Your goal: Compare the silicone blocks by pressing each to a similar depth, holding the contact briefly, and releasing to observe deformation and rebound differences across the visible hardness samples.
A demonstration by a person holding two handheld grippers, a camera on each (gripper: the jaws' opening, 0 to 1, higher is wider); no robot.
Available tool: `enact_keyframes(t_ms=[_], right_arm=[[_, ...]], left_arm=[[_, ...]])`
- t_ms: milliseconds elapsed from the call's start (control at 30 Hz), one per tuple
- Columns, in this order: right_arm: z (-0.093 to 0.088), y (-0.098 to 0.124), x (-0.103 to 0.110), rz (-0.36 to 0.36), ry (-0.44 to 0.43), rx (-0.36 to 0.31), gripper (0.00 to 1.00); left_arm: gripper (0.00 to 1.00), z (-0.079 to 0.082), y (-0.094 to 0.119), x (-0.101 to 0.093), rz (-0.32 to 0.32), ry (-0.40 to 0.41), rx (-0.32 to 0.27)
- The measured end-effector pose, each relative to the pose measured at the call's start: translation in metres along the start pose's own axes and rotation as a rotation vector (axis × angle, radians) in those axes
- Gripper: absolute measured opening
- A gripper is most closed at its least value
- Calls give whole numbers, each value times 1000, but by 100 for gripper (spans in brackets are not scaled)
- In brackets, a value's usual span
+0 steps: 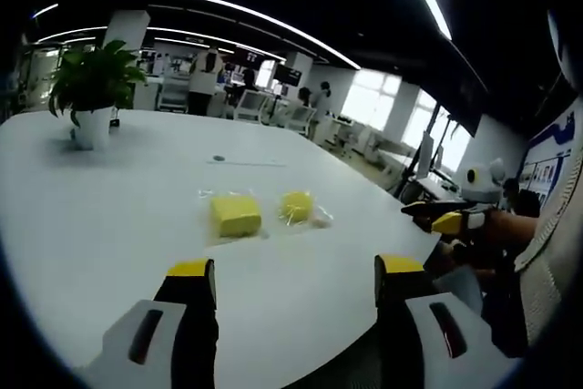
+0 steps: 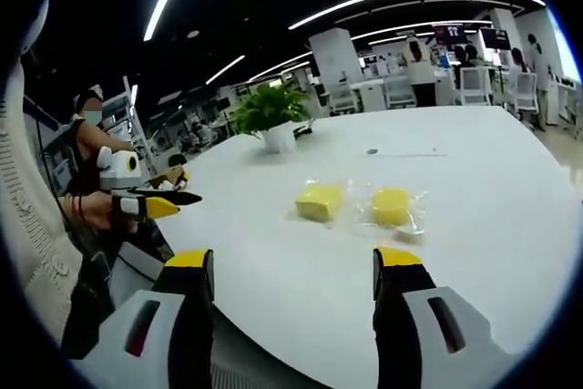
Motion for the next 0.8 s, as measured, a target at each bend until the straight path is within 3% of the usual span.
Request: enact_keyframes(t_ms=[800], right_arm=[[-2,-6,4,22,14,22,64]], left_arm=[[69,-4,11,4,36,21,-33]])
Point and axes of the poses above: the point that each gripper's makers call its tool centre point, and the gripper's own axes: y roughly backward along the fingers, x roughly to its left, z roughly out of its top, the point moved 9 cm from there along y, roughly backward along the fingers, and after that the axes turned 3 degrees about -z, right-handed, at the moved point
